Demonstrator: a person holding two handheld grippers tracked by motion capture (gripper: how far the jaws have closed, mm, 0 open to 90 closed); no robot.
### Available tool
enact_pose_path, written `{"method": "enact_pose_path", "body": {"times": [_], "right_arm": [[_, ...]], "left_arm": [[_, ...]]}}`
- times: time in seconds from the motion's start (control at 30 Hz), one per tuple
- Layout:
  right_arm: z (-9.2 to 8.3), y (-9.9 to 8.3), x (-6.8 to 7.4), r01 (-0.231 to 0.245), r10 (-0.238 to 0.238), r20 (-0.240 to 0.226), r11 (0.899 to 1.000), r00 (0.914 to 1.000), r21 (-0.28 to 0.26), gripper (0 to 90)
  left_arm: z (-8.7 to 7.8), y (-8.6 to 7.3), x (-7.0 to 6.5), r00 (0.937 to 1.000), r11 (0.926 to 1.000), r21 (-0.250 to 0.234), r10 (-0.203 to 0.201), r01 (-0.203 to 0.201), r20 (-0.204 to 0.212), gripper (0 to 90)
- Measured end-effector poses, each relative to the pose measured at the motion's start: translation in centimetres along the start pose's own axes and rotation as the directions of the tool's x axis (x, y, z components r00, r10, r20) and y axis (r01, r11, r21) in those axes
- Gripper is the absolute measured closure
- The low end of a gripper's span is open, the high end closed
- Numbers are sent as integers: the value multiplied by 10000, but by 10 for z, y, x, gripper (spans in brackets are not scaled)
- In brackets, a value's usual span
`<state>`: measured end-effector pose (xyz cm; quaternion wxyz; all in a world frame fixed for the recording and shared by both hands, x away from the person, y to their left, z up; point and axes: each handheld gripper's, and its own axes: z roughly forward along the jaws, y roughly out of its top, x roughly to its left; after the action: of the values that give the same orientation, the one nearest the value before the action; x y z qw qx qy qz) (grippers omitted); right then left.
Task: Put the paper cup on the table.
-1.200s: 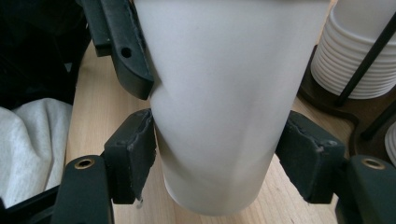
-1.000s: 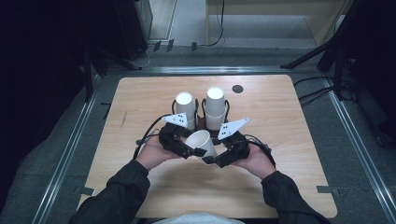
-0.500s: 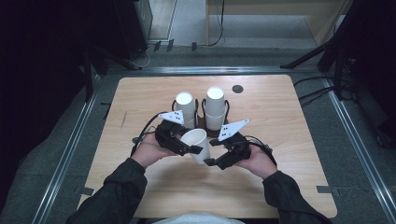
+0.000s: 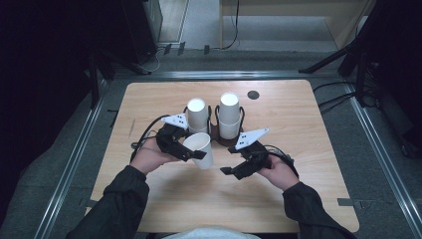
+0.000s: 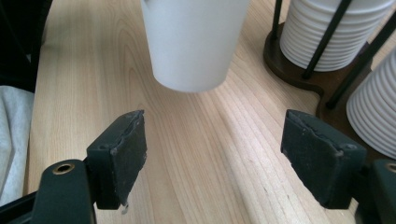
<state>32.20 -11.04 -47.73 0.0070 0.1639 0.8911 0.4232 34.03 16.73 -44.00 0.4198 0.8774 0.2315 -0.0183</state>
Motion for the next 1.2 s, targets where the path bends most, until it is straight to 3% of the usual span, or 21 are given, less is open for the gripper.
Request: {"method": "enact_pose_path", "body": {"times": [0.2, 0.5, 0.9, 1.2], "right_arm": [[-4, -3, -2, 265, -270, 403, 9996, 9988, 133, 228], [-5, -3, -9, 111, -114, 591, 9999, 9982, 63, 228], [2, 0, -10, 237, -243, 383, 9996, 9990, 152, 228], [7, 1, -13, 252, -263, 361, 9992, 9990, 309, 228]], "left_arm": [[-6, -5, 5, 9995, 9999, 70, -130, 132, -282, 237], [-14, -14, 9, 9983, 9996, 209, -181, 193, -556, 237], [-27, -25, 14, 9955, 9987, 324, -352, 382, -880, 236], [-45, -33, 23, 9868, 9961, -90, -885, 881, -1355, 236]]}}
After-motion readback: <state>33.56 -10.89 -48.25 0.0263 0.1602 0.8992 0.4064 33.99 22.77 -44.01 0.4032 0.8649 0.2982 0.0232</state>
